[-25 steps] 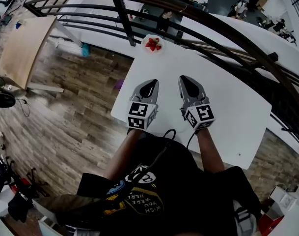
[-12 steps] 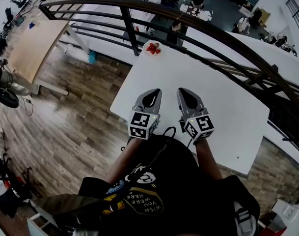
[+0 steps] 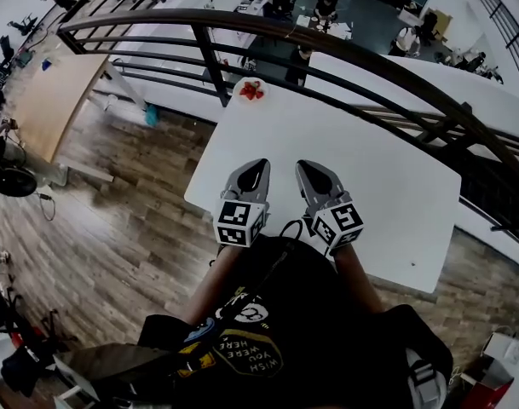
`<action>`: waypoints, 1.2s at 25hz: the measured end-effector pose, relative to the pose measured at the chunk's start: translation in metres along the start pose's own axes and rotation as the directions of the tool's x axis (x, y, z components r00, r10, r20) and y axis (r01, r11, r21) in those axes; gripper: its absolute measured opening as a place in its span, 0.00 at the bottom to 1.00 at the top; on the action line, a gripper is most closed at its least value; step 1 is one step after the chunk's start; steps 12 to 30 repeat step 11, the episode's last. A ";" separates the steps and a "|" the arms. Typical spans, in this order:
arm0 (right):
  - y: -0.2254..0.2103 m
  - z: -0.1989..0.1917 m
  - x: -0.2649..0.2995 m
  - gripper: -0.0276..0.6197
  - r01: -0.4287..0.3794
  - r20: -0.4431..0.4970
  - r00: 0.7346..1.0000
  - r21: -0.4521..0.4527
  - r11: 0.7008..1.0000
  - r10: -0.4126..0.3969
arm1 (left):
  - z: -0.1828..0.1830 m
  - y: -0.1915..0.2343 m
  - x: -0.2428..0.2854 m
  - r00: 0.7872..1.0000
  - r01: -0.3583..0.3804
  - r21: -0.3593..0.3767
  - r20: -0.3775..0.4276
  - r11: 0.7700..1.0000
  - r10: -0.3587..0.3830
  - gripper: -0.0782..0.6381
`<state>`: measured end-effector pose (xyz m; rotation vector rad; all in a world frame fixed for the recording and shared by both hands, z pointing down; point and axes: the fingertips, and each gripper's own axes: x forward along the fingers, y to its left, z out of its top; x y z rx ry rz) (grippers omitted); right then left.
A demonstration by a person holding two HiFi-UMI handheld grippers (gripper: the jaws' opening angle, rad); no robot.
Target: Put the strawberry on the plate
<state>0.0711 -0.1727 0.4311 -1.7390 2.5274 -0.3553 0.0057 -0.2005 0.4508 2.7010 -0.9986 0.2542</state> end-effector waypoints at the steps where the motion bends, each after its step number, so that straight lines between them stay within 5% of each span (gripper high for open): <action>1: 0.001 0.001 0.000 0.05 0.003 0.002 1.000 0.003 1.000 -0.003 | 0.001 0.000 -0.001 1.000 0.003 -0.001 0.002 1.000 -0.003 0.12; 30: -0.001 -0.003 -0.001 0.05 0.004 -0.011 1.000 -0.004 1.000 -0.004 | -0.005 -0.003 -0.004 1.000 0.000 -0.009 -0.014 1.000 0.000 0.12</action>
